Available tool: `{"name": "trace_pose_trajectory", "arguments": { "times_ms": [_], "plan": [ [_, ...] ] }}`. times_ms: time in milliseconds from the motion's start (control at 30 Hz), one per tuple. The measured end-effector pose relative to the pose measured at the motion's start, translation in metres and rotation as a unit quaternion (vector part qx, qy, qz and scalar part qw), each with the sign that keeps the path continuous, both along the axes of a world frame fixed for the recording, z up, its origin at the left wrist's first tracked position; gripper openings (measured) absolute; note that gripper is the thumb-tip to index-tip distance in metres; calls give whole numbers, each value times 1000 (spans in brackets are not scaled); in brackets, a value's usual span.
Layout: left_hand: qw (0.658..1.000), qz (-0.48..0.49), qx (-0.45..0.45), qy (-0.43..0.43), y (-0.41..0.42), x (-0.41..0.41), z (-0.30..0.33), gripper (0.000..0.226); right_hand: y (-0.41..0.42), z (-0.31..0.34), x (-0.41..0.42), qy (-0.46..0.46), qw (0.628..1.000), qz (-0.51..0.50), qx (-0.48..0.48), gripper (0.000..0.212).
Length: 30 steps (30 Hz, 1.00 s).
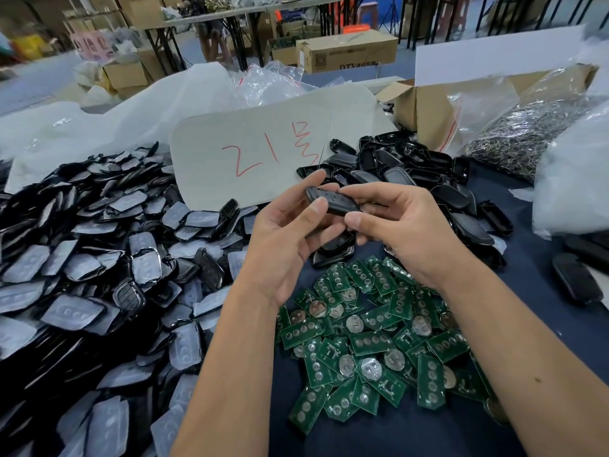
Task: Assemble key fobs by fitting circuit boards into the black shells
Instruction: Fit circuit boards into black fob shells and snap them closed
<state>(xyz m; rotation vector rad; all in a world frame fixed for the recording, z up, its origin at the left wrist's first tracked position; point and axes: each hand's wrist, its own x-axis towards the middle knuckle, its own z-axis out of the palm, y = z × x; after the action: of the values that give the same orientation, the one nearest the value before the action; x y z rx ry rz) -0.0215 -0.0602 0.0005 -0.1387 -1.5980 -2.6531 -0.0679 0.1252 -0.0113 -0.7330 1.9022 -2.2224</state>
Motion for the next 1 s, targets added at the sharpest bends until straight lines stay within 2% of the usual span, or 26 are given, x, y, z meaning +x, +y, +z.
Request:
{"name": "trace_pose_trajectory", "arguments": {
  "times_ms": [167, 467, 600, 733, 833, 933, 1000],
  "plan": [
    [1000, 18, 21, 3, 0, -1, -3, 38, -3, 6, 6, -25, 998, 27, -44, 33],
    [998, 32, 55, 13, 1, -2, -4, 35, -6, 9, 10, -72, 992, 55, -90, 34],
    [997, 27, 64, 21, 1, -2, -3, 32, -6, 9, 9, -64, 990, 69, -106, 35],
    [997, 63, 41, 6, 5, -3, -3, 38, -8, 6, 8, -44, 997, 0, -65, 36],
    [993, 110, 25, -23, 9, -5, -4, 23, -9, 3, 7, -31, 998, -47, -31, 34],
    [993, 114, 8, -37, 7, -5, -6, 20, -11, 4, 7, -64, 995, -57, -59, 20],
    [994, 103, 5, -34, 7, -5, -5, 24, -13, 4, 7, -86, 991, -77, -65, 25]
  ]
}}
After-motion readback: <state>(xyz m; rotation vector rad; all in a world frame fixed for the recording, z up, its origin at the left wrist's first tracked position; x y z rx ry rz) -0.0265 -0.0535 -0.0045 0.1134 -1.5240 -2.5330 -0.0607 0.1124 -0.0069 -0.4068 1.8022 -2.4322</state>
